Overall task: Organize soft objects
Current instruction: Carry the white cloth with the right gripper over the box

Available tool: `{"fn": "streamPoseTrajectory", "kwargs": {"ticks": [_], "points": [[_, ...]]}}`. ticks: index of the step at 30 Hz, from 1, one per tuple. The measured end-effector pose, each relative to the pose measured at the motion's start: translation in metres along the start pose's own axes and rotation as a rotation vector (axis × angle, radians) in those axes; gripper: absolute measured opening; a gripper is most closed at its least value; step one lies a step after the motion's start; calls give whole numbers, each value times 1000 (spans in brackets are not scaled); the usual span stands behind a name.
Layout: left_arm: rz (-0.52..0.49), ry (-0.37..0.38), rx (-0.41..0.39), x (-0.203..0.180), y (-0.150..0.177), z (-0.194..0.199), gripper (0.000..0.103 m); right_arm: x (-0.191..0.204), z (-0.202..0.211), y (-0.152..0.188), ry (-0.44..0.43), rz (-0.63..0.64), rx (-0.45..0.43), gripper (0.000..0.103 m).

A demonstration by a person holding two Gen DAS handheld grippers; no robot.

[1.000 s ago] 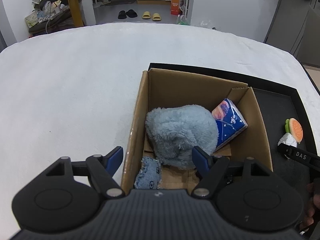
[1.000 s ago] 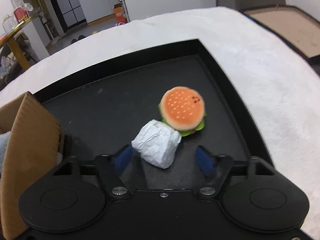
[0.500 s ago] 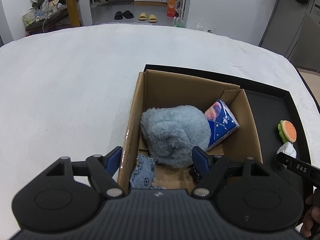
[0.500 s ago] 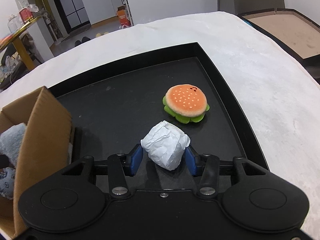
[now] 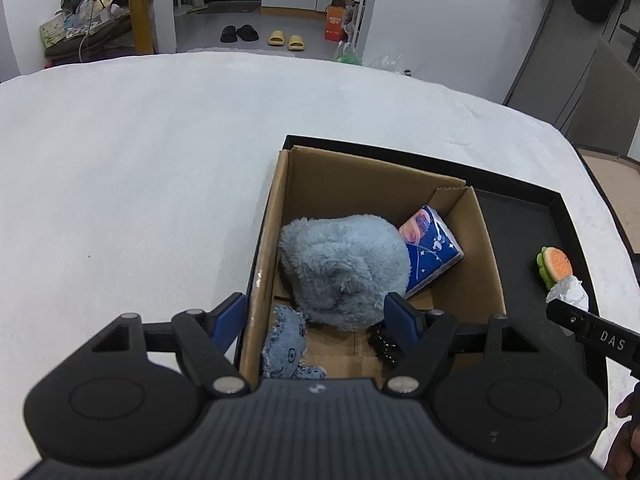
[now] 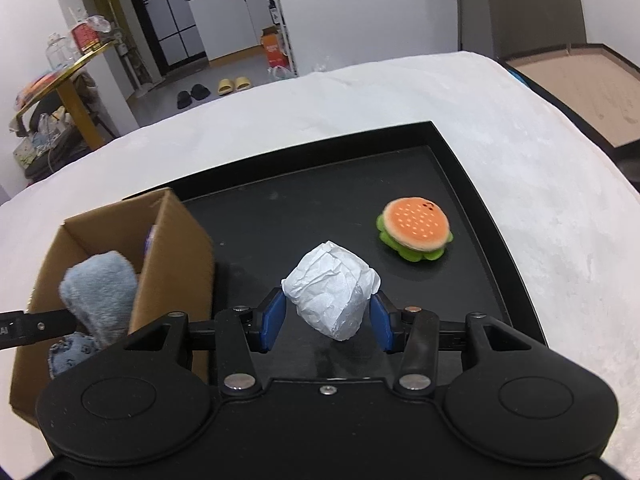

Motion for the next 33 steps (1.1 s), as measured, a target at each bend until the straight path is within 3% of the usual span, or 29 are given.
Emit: {"fn": "streamPoseTrajectory", "kwargs": {"ticks": [11, 25, 33], "points": [[13, 21, -3, 17, 6, 4, 69, 33, 17, 0, -19, 45, -19, 45], [24, 59, 6, 34, 14, 10, 39, 86, 38, 6, -79, 126, -31, 45], [17, 108, 18, 36, 20, 12, 30, 106, 46, 10, -106, 152, -30, 45]]}}
Point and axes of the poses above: each gripper's, at about its wrist camera, not at the fingertips, and z roughly against the way its jaws point, x to its left, y to its underside, the point moved 6 cm from there along -z, roughly the way its jaws point
